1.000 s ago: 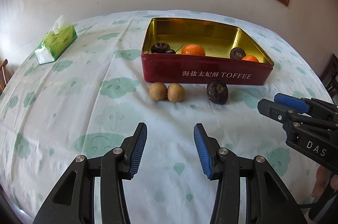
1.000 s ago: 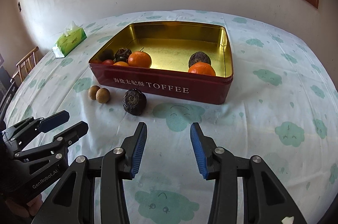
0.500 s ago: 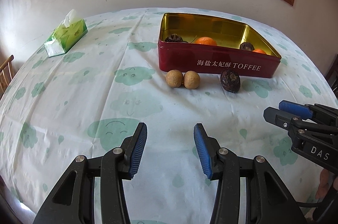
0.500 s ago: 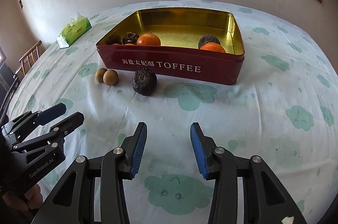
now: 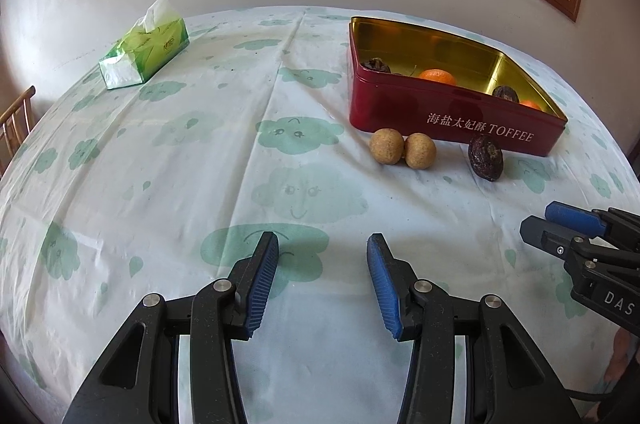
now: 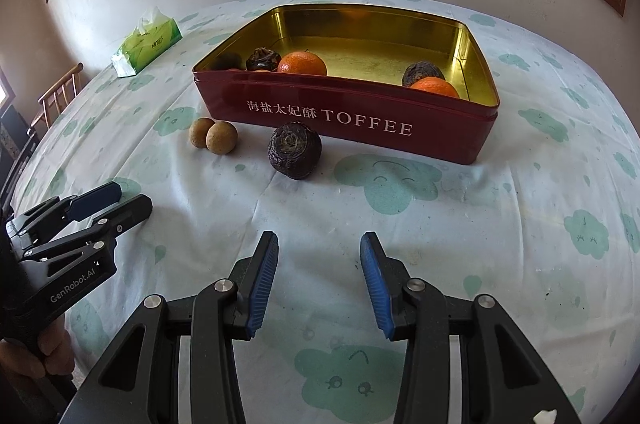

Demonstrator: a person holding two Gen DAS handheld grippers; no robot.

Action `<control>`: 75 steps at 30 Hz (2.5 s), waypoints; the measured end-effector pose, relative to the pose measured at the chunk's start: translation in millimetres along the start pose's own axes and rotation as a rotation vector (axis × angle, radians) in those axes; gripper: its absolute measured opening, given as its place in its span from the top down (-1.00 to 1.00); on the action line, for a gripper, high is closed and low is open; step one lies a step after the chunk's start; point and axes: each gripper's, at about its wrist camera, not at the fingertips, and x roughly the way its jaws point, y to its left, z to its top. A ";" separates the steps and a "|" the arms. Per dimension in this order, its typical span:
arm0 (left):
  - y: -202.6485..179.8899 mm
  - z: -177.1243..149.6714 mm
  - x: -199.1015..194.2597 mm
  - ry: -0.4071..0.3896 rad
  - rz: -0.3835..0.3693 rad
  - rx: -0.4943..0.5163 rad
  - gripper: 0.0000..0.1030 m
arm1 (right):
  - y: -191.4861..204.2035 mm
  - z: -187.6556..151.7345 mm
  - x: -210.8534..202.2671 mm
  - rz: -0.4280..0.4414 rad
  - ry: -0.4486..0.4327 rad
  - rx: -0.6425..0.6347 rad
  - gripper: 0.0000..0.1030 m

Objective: Organize fruits
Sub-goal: 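Withdraw both tools from the tin toward the remaining fruits, then close the right tool on the wrinkled dark dried fruit, then close the left tool on the two small brown round fruits together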

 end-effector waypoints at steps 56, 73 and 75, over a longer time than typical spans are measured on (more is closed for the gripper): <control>-40.2 26.0 23.8 -0.001 -0.009 0.080 -0.08 | -45.3 15.5 10.1 -0.128 -0.052 0.066 0.40; -60.9 39.2 35.8 0.014 -0.047 0.086 -0.08 | -69.3 10.1 3.8 -0.163 -0.065 0.091 0.39; -60.8 40.0 37.0 0.014 -0.049 0.084 -0.08 | -69.5 10.1 3.7 -0.162 -0.065 0.091 0.39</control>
